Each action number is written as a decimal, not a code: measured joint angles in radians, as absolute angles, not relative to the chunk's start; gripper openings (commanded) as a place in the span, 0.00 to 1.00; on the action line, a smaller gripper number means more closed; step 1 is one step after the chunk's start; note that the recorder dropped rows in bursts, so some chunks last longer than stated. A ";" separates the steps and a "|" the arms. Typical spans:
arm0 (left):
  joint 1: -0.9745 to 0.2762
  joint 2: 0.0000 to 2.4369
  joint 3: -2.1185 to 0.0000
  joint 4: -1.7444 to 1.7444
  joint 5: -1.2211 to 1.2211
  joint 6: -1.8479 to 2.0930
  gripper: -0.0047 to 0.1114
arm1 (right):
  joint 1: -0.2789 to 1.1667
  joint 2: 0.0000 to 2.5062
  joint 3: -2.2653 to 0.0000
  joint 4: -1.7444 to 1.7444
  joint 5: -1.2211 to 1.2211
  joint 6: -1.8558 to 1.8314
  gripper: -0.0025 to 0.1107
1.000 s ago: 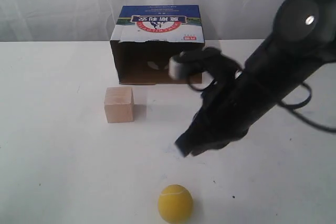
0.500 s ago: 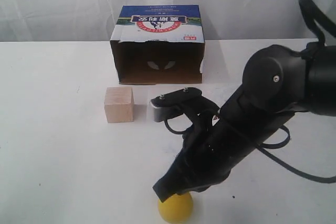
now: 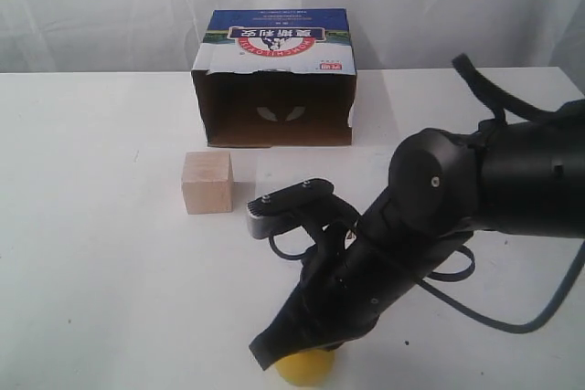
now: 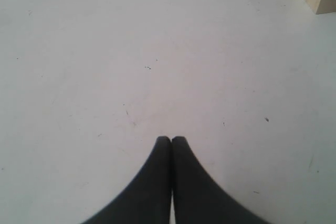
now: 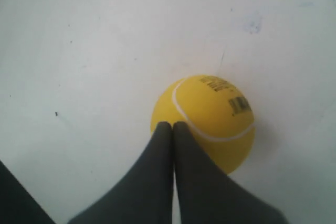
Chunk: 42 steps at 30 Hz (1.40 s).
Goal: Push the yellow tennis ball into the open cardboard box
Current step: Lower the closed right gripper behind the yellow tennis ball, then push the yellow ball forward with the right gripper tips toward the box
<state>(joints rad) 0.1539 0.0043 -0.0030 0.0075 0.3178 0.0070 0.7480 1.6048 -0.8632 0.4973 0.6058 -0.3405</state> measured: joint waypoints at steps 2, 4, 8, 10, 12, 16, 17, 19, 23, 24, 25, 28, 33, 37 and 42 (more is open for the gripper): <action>0.154 0.004 -0.003 0.007 0.318 0.007 0.04 | 0.748 1.610 -0.863 0.499 0.574 -0.340 0.02; 0.154 0.004 -0.003 0.007 0.318 0.007 0.04 | 0.748 1.614 -0.863 0.499 0.539 -0.340 0.02; 0.154 0.004 -0.003 0.007 0.318 0.007 0.04 | 0.748 1.623 -0.863 0.499 0.469 -0.339 0.02; 0.154 0.004 -0.003 0.007 0.318 0.007 0.04 | 0.748 1.627 -0.863 0.490 0.437 -0.339 0.02; 0.154 0.004 -0.003 0.007 0.318 0.007 0.04 | 0.748 1.632 -0.867 0.471 0.400 -0.339 0.02; 0.154 0.004 -0.003 0.007 0.318 0.007 0.04 | 0.748 1.629 -0.901 0.455 0.361 -0.337 0.02; 0.154 0.004 -0.003 0.007 0.318 0.007 0.04 | 0.748 1.627 -0.906 0.455 0.361 -0.332 0.02; 0.154 0.004 -0.003 0.007 0.318 0.007 0.04 | 0.748 1.617 -0.917 0.455 0.383 -0.310 0.02; 0.154 0.004 -0.003 0.007 0.318 0.007 0.04 | 0.748 1.613 -0.905 0.455 0.425 -0.260 0.02; 0.154 0.004 -0.003 0.007 0.318 0.007 0.04 | 0.750 1.613 -0.895 0.453 0.417 -0.248 0.02; 0.154 0.004 -0.003 0.007 0.318 0.007 0.04 | 0.750 1.613 -0.884 0.450 0.400 -0.240 0.02; 0.154 0.004 -0.003 0.007 0.318 0.007 0.04 | 0.750 1.625 -0.864 0.448 0.350 -0.229 0.02; 0.154 0.004 -0.003 0.007 0.318 0.007 0.04 | 0.750 1.670 -0.863 0.448 0.304 -0.227 0.02; 0.154 0.004 -0.003 0.007 0.318 0.007 0.04 | 0.750 1.703 -0.863 0.448 0.236 -0.225 0.02; 0.154 0.004 -0.003 0.007 0.318 0.007 0.04 | 0.743 1.728 -0.863 0.443 0.142 -0.228 0.02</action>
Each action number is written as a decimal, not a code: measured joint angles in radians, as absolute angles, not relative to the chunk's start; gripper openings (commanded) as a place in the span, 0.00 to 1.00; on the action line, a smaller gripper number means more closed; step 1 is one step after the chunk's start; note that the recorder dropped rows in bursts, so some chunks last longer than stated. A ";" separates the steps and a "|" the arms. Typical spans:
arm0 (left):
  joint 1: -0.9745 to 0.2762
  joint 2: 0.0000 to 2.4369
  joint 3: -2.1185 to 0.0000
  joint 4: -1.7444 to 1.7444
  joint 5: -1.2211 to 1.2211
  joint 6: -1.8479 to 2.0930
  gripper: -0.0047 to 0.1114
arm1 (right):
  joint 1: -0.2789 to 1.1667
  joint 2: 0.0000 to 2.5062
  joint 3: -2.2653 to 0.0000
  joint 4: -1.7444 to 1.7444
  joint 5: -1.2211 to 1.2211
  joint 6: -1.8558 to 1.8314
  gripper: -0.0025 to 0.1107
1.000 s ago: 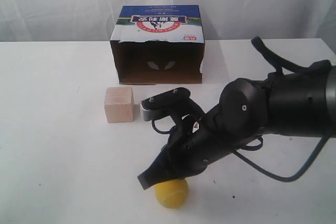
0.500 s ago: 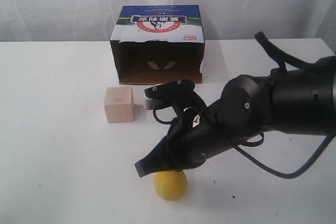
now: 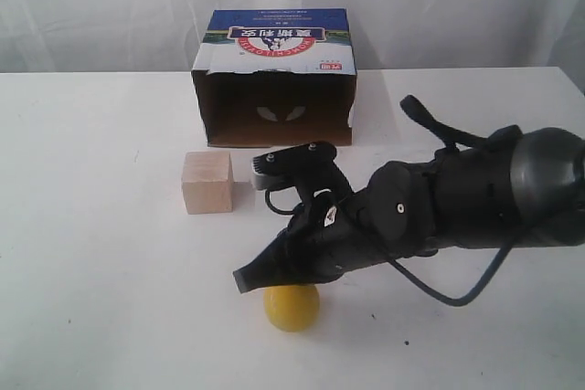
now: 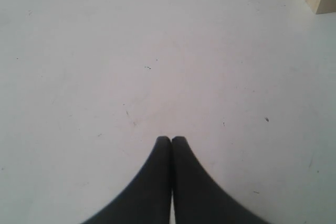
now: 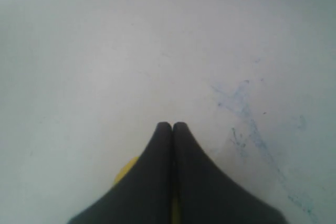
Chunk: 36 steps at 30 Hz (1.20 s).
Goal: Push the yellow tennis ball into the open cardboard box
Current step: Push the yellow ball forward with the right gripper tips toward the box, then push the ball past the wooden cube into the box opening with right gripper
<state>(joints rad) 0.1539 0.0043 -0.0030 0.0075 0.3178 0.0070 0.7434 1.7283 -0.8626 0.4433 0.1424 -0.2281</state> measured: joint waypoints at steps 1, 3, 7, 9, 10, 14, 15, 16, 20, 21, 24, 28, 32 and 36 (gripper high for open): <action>0.154 0.004 -0.003 0.007 0.318 0.007 0.04 | 0.729 1.731 -0.863 0.442 0.093 -0.242 0.02; 0.154 0.004 -0.003 0.007 0.318 0.007 0.04 | 0.708 1.731 -0.863 0.440 -0.034 -0.285 0.02; 0.154 0.004 -0.003 0.007 0.318 0.007 0.04 | 0.692 1.668 -0.885 0.440 -0.059 -0.318 0.02; 0.154 0.004 -0.003 0.007 0.318 0.007 0.04 | 0.692 1.605 -0.899 0.444 0.149 -0.315 0.02; 0.154 0.004 -0.003 0.007 0.318 0.007 0.04 | 0.692 1.586 -0.902 0.446 0.270 -0.312 0.02; 0.154 0.004 -0.003 0.007 0.318 0.007 0.04 | 0.692 1.576 -0.902 0.449 0.396 -0.312 0.02; 0.154 0.004 -0.003 0.007 0.318 0.007 0.04 | 0.692 1.581 -0.902 0.449 0.369 -0.312 0.02; 0.154 0.004 -0.003 0.007 0.318 0.007 0.04 | 0.692 1.593 -0.903 0.449 0.339 -0.312 0.02; 0.154 0.004 -0.003 0.007 0.318 0.007 0.04 | 0.692 1.653 -0.924 0.471 0.257 -0.312 0.02; 0.154 0.004 -0.003 0.007 0.318 0.007 0.04 | 0.692 1.675 -0.934 0.476 0.250 -0.312 0.02; 0.154 0.004 -0.003 0.007 0.318 0.007 0.04 | 0.710 1.734 -0.981 0.490 0.231 -0.339 0.02; 0.154 0.004 -0.003 0.007 0.318 0.007 0.04 | 0.740 1.808 -1.068 0.494 0.227 -0.365 0.02; 0.154 0.004 -0.003 0.007 0.318 0.007 0.04 | 0.748 1.900 -1.125 0.500 0.214 -0.369 0.02; 0.154 0.004 -0.003 0.007 0.318 0.007 0.04 | 0.748 1.909 -1.132 0.510 0.220 -0.369 0.02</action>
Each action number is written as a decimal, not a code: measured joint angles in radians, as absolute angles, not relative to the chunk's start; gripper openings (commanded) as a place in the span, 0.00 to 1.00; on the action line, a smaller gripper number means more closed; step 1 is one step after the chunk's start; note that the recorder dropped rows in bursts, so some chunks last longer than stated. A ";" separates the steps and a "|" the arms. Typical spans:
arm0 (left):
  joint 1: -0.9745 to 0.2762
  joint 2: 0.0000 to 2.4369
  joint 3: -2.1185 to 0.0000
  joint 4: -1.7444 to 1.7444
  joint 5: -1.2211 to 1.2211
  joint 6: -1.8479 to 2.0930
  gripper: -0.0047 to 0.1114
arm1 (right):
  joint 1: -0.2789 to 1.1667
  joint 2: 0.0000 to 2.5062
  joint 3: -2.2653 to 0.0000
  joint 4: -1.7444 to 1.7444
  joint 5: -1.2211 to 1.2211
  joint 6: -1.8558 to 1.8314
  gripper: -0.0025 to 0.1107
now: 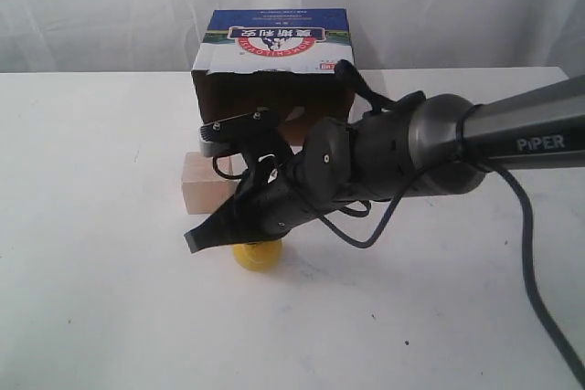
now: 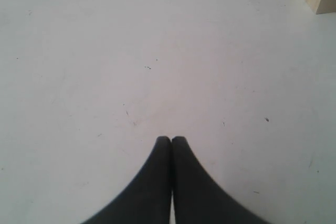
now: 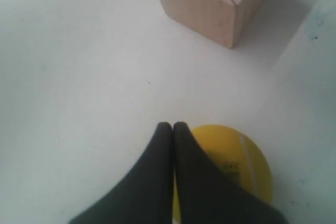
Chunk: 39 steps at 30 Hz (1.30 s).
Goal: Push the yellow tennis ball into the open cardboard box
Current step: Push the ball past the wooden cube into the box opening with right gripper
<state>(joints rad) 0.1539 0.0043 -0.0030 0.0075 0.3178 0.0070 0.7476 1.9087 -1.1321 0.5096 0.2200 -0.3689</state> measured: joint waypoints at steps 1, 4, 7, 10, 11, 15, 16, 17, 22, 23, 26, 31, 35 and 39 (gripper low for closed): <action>0.154 0.004 -0.003 0.007 0.318 0.007 0.04 | 0.748 1.910 -1.132 0.511 0.210 -0.369 0.02; 0.154 0.004 -0.003 0.007 0.318 0.007 0.04 | 0.735 1.915 -1.132 0.505 0.178 -0.369 0.02; 0.154 0.004 -0.003 0.007 0.318 0.007 0.04 | 0.659 1.915 -1.132 0.497 0.171 -0.369 0.02; 0.154 0.004 -0.003 0.007 0.318 0.007 0.04 | 0.618 1.920 -1.130 0.494 0.163 -0.367 0.02; 0.154 0.004 -0.003 0.007 0.318 0.007 0.04 | 0.609 1.923 -1.128 0.494 0.159 -0.367 0.02; 0.154 0.004 -0.003 0.007 0.318 0.007 0.04 | 0.594 1.928 -1.126 0.494 0.129 -0.400 0.02; 0.154 0.004 -0.003 0.007 0.318 0.007 0.04 | 0.594 1.928 -1.126 0.494 0.124 -0.411 0.02; 0.154 0.004 -0.003 0.007 0.318 0.007 0.04 | 0.593 1.928 -1.131 0.494 0.119 -0.432 0.02; 0.154 0.004 -0.003 0.007 0.318 0.007 0.04 | 0.591 1.878 -1.160 0.495 0.149 -0.469 0.02; 0.154 0.004 -0.003 0.007 0.318 0.007 0.04 | 0.591 1.867 -1.162 0.495 0.166 -0.458 0.02; 0.154 0.004 -0.003 0.007 0.318 0.007 0.04 | 0.599 1.871 -1.163 0.496 0.189 -0.431 0.02; 0.154 0.004 -0.003 0.007 0.318 0.007 0.04 | 0.619 1.939 -1.168 0.496 0.144 -0.429 0.02; 0.154 0.004 -0.003 0.007 0.318 0.007 0.04 | 0.659 1.956 -1.177 0.496 0.102 -0.468 0.02; 0.154 0.004 -0.003 0.007 0.318 0.007 0.04 | 0.674 1.988 -1.187 0.496 0.118 -0.481 0.02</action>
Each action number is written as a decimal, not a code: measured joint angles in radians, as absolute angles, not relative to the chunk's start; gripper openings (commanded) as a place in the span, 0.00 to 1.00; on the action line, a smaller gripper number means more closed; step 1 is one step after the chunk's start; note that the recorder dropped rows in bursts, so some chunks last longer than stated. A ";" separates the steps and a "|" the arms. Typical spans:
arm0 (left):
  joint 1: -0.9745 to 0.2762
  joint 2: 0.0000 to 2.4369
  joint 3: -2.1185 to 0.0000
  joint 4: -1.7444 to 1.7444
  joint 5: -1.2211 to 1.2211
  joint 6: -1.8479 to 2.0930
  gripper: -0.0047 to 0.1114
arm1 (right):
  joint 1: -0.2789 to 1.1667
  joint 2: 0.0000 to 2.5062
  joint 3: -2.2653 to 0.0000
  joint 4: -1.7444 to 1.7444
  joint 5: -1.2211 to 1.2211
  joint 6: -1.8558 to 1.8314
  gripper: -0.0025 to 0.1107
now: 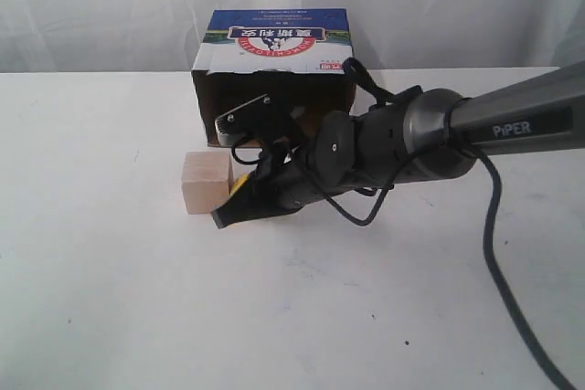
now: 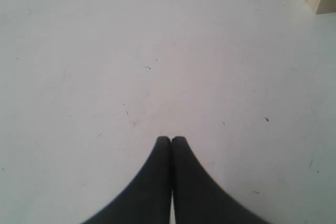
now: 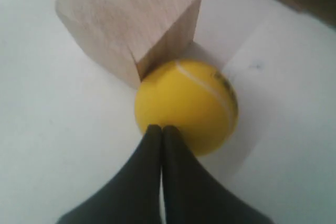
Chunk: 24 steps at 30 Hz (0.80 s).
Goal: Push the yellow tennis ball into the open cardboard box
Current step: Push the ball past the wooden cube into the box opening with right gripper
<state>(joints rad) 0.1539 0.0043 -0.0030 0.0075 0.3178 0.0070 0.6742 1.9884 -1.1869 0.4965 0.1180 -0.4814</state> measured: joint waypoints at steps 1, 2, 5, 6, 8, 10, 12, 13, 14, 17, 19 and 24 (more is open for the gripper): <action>0.154 0.004 -0.003 0.007 0.318 0.007 0.04 | 0.672 1.997 -1.187 0.496 0.136 -0.481 0.02; 0.154 0.004 -0.003 0.007 0.318 0.007 0.04 | 0.667 1.997 -1.187 0.496 0.155 -0.481 0.02; 0.154 0.004 -0.003 0.007 0.318 0.007 0.04 | 0.655 1.994 -1.189 0.496 0.196 -0.475 0.02; 0.154 0.004 -0.003 0.007 0.318 0.007 0.04 | 0.649 1.993 -1.189 0.496 0.204 -0.473 0.02; 0.154 0.004 -0.003 0.007 0.318 0.007 0.04 | 0.633 1.991 -1.189 0.496 0.204 -0.467 0.02; 0.154 0.004 -0.003 0.007 0.318 0.007 0.04 | 0.617 1.991 -1.189 0.496 0.200 -0.465 0.02; 0.154 0.004 -0.003 0.007 0.318 0.007 0.04 | 0.599 1.991 -1.189 0.496 0.196 -0.463 0.02; 0.154 0.004 -0.003 0.007 0.318 0.007 0.04 | 0.594 1.990 -1.189 0.496 0.196 -0.460 0.02; 0.154 0.004 -0.003 0.007 0.318 0.007 0.04 | 0.586 1.989 -1.189 0.496 0.196 -0.455 0.02; 0.154 0.004 -0.003 0.007 0.318 0.007 0.04 | 0.577 1.985 -1.189 0.496 0.200 -0.448 0.02; 0.154 0.004 -0.003 0.007 0.318 0.007 0.04 | 0.576 1.978 -1.189 0.496 0.217 -0.448 0.02; 0.154 0.004 -0.003 0.007 0.318 0.007 0.04 | 0.576 1.929 -1.189 0.496 0.343 -0.379 0.02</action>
